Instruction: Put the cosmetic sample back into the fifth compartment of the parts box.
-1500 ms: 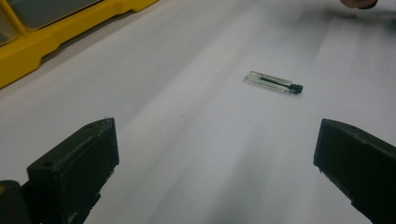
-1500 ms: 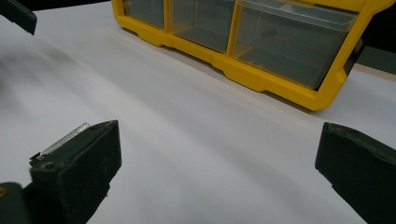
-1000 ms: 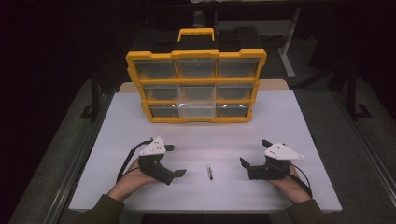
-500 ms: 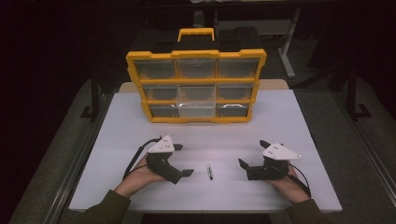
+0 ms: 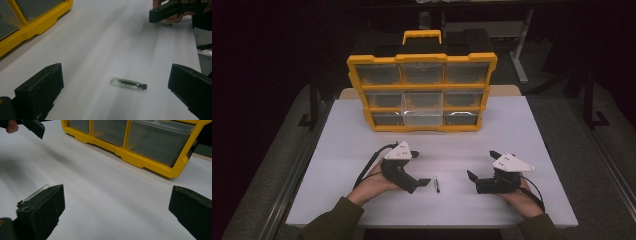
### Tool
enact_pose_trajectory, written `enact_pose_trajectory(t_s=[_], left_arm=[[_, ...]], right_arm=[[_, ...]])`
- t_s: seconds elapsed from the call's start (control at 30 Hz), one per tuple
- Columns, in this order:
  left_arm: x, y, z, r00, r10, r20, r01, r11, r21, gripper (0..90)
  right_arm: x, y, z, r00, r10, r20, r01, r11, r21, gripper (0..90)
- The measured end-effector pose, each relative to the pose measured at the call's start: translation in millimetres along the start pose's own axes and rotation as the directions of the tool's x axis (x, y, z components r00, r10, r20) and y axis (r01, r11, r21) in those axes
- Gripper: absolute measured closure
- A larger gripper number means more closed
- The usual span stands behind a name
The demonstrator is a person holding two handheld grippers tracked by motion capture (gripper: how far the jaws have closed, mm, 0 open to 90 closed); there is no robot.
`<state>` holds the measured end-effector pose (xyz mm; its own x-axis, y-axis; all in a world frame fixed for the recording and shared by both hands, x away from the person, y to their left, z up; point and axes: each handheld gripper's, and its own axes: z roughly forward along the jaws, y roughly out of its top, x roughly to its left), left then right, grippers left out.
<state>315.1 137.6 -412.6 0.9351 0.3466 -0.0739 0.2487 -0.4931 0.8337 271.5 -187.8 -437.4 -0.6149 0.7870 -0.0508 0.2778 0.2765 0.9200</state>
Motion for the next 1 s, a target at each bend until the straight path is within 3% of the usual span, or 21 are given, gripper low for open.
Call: enact_pose_trajectory(t_s=[0.27, 0.43, 0.53, 0.57, 0.77, 0.87, 1.0], left_arm=[[-0.8, 8.1, 14.4, 0.9999, 0.006, 0.015, -0.006, 1.0, 0.0, 0.0], [-4.2, 8.4, 21.3, 0.9981, 0.05, 0.035, -0.051, 0.9986, 0.014, 0.0], [-4.5, 7.8, 24.6, 0.9974, 0.054, 0.047, -0.055, 0.9981, 0.026, 1.2], [-5.8, 7.1, 27.1, 0.998, 0.039, 0.05, -0.04, 0.9991, 0.013, 1.5], [-8.3, 4.5, 34.5, 0.9963, 0.02, 0.083, -0.023, 0.9989, 0.041, 7.0], [-9.3, 3.2, 36.8, 0.9946, 0.022, 0.101, -0.028, 0.998, 0.056, 13.1], [-10.2, 1.4, 39.5, 0.9939, 0.026, 0.107, -0.035, 0.9962, 0.08, 14.8]], right_arm=[[-0.9, -0.3, -1.1, 1.0, 0.004, 0.004, -0.004, 1.0, 0.004, 0.0], [-1.6, 0.3, -1.3, 1.0, -0.004, 0.003, 0.004, 1.0, 0.001, 0.0], [-2.2, 0.2, -1.3, 1.0, -0.003, 0.005, 0.003, 1.0, 0.002, 0.0], [-2.3, 0.2, -1.2, 1.0, 0.002, 0.006, -0.002, 1.0, 0.0, 0.0], [-1.9, 0.0, -2.4, 0.9999, 0.007, 0.008, -0.007, 1.0, -0.003, 0.0], [-1.9, -0.2, -2.7, 0.9999, 0.007, 0.011, -0.007, 1.0, -0.001, 0.0], [-1.6, 0.4, -2.3, 1.0, 0.003, 0.009, -0.003, 1.0, -0.001, 0.0]])
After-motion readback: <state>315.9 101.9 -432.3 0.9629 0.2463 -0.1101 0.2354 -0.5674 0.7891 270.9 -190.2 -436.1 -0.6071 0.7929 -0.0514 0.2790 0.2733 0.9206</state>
